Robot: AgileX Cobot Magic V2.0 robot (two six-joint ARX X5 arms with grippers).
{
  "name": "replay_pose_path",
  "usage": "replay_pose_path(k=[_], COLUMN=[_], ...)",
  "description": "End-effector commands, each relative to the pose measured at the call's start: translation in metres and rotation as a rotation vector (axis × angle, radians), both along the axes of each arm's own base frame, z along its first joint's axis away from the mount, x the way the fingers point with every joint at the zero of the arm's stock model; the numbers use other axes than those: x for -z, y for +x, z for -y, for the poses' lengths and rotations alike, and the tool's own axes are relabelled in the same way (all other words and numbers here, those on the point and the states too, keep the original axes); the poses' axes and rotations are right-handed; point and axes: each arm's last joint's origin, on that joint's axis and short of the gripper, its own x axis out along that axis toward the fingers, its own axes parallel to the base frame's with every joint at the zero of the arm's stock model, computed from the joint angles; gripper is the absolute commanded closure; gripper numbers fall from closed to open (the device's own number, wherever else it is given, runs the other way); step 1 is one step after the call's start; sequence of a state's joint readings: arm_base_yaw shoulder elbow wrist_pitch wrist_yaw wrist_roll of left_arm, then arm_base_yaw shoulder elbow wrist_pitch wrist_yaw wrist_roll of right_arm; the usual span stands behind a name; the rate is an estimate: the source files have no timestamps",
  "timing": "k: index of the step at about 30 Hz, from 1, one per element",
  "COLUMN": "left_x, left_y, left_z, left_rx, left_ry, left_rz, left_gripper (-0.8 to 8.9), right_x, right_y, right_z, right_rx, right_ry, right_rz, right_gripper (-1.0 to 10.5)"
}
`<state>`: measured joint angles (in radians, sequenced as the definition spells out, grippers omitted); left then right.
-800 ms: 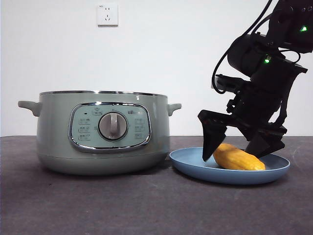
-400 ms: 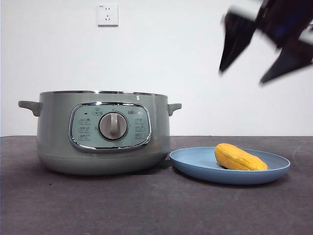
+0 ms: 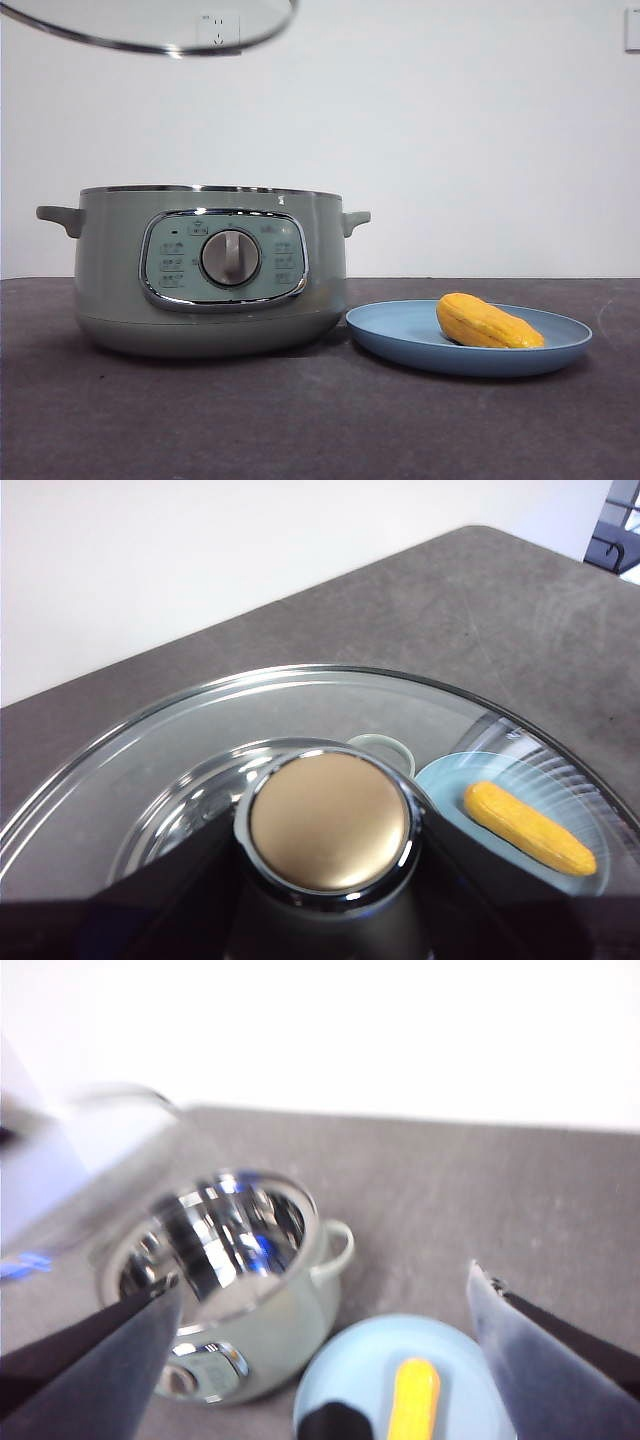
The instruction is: Take the corn out from the steamer,put the corn on the plate,close the lid
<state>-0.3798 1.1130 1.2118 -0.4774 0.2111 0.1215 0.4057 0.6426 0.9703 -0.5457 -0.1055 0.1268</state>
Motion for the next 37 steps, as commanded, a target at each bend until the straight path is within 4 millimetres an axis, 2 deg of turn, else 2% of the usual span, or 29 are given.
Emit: replay_pose_path(k=[1,6,12,17,27,37], left_x=[0.001,0.022,0.049,0.065,0.088,0.094], left_y=[0.016,0.044,0.072,0.087,0.104,0.109], left_z=[0.009,0.025,0.037,0.044,0.048,0.038], left_rx=[0.027,0.046,0.06,0.065,0.062,0.038], left_ry=[0.014,0.034,0.082,0.099,0.133,0.162], left_rz=[0.052,0.014,-0.028,-0.035,-0.086,-0.117], left_gripper=[8.2,8.2,8.2,8.2,8.2,8.2], right_x=[-0.001,0.001,0.006,0.006,0.006,0.006], right_y=[-0.015,-0.029,-0.031,-0.031,-0.031,-0.03], right_z=[0.006,0.012,0.013,0.013,0.013,0.013], right_rx=[0.006,0.008,0.008,0.007,0.007,0.007], right_ry=[0.041,0.035,0.017,0.017,0.015,0.012], right_rz=[0.008,-0.004,-0.046,-0.046,-0.045,-0.043], right_gripper=[4.7,4.7,4.7,4.7,4.7,4.7])
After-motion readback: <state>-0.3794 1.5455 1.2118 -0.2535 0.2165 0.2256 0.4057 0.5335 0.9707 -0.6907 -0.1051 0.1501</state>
